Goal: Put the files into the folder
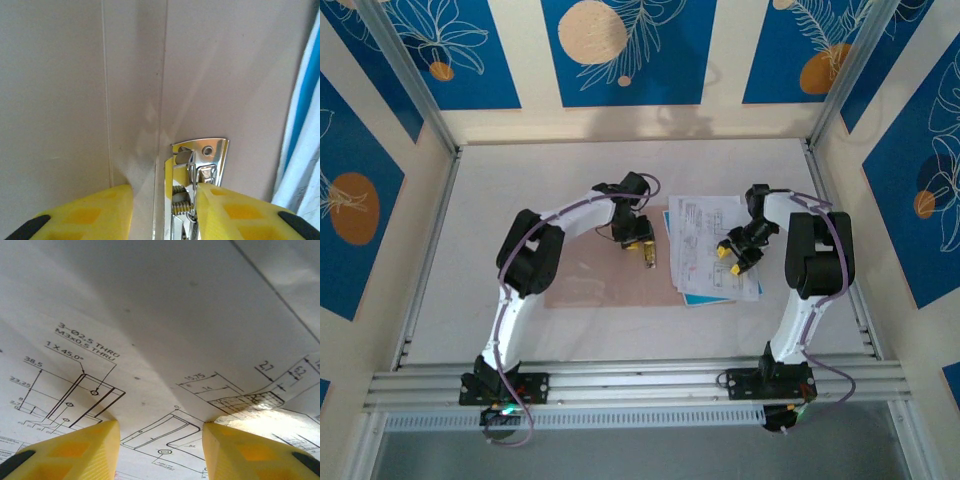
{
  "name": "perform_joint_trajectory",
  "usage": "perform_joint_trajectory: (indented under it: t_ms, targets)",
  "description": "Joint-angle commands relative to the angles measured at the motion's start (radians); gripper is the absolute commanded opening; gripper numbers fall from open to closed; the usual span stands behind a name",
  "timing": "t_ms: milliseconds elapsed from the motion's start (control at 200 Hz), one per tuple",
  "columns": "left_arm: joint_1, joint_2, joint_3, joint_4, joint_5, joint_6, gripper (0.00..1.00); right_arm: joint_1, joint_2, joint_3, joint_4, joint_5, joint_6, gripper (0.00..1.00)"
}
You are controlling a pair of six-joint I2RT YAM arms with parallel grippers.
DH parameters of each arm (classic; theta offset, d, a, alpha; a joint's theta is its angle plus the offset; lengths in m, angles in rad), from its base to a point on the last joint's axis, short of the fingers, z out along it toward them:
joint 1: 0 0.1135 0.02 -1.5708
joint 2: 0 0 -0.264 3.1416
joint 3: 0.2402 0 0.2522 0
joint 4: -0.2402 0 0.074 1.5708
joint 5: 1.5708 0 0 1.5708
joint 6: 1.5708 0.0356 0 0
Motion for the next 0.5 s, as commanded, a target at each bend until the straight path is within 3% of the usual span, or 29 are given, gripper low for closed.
perform_joint_trajectory:
  t_ms: [0,275,495]
  targets:
    - [-0.021,0.054,0.003,0.038,0.05,-0.057,0.38,0.015,0.031,0.001,0.013,-0.025,0.027,0.49]
    - [-0.028,0.007,-0.015,0.092,0.071,-0.108,0.38,0.019,0.015,0.013,0.008,-0.036,0.031,0.48]
    - [-0.028,-0.094,0.017,-0.007,-0.027,-0.099,0.41,0.018,-0.062,0.063,-0.043,0.009,0.004,0.48]
